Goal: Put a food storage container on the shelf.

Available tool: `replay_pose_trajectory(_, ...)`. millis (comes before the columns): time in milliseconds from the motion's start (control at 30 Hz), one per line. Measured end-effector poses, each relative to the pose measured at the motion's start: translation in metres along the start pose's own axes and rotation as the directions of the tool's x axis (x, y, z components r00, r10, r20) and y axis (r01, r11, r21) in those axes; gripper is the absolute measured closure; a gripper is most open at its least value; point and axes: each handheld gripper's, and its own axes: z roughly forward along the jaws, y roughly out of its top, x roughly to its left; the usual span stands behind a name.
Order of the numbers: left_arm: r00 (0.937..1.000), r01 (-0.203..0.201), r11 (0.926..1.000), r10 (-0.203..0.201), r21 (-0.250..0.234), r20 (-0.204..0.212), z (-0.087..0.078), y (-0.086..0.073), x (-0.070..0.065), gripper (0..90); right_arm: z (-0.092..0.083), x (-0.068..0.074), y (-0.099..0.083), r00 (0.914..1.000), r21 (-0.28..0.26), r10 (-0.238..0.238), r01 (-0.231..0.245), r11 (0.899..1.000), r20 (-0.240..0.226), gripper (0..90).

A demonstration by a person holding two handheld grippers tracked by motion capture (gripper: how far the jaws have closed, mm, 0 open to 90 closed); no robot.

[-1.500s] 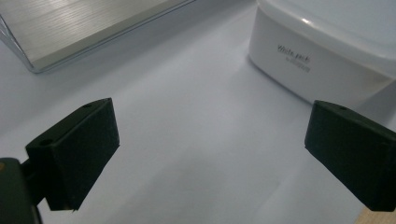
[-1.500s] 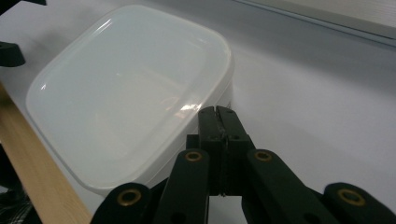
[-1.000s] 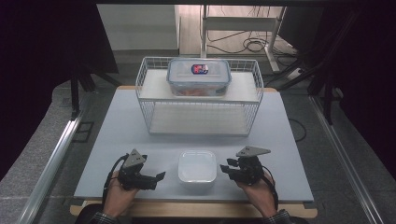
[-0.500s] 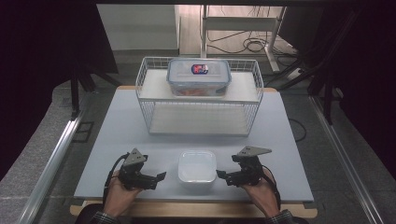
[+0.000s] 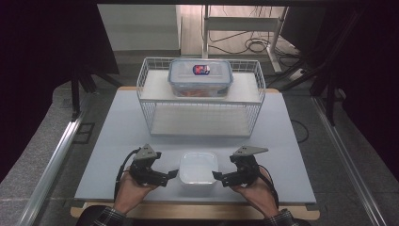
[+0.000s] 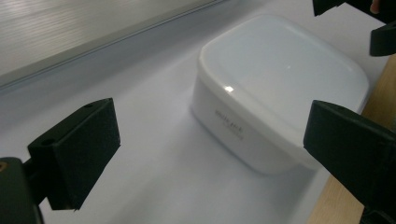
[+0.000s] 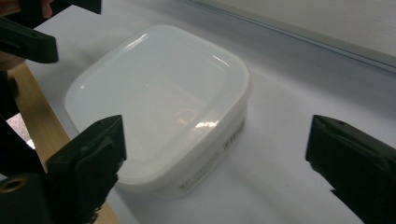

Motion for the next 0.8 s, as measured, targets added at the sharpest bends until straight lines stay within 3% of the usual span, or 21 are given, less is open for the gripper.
replay_pose_trajectory(200,0.9982,-0.060,0.9973,0.060,0.042,0.010,0.022,0.014,-0.008,7.1,0.007,0.001,0.007,0.9998,0.012,0.002,-0.002,1.000,-0.022,18.0)
replay_pose_trajectory(333,0.9982,-0.053,0.9958,0.051,0.075,0.032,0.035,0.016,-0.008,5.8,0.018,-0.002,0.008,0.9987,0.044,0.024,-0.022,0.999,-0.044,17.9)
replay_pose_trajectory(533,0.9936,0.022,0.9969,-0.031,0.076,0.109,0.039,0.010,-0.003,7.6,0.030,-0.003,0.005,0.9926,0.098,0.067,-0.057,0.994,-0.101,18.4)
replay_pose_trajectory(633,0.9773,0.055,0.9944,-0.072,0.090,0.199,0.041,0.006,-0.006,14.3,0.028,0.001,0.005,0.9916,0.109,0.068,-0.056,0.992,-0.110,21.7)
replay_pose_trajectory(800,0.9804,0.068,0.9917,-0.087,0.109,0.177,0.030,0.001,-0.016,17.2,0.019,0.007,0.001,0.9894,0.129,0.094,-0.080,0.988,-0.111,32.2)
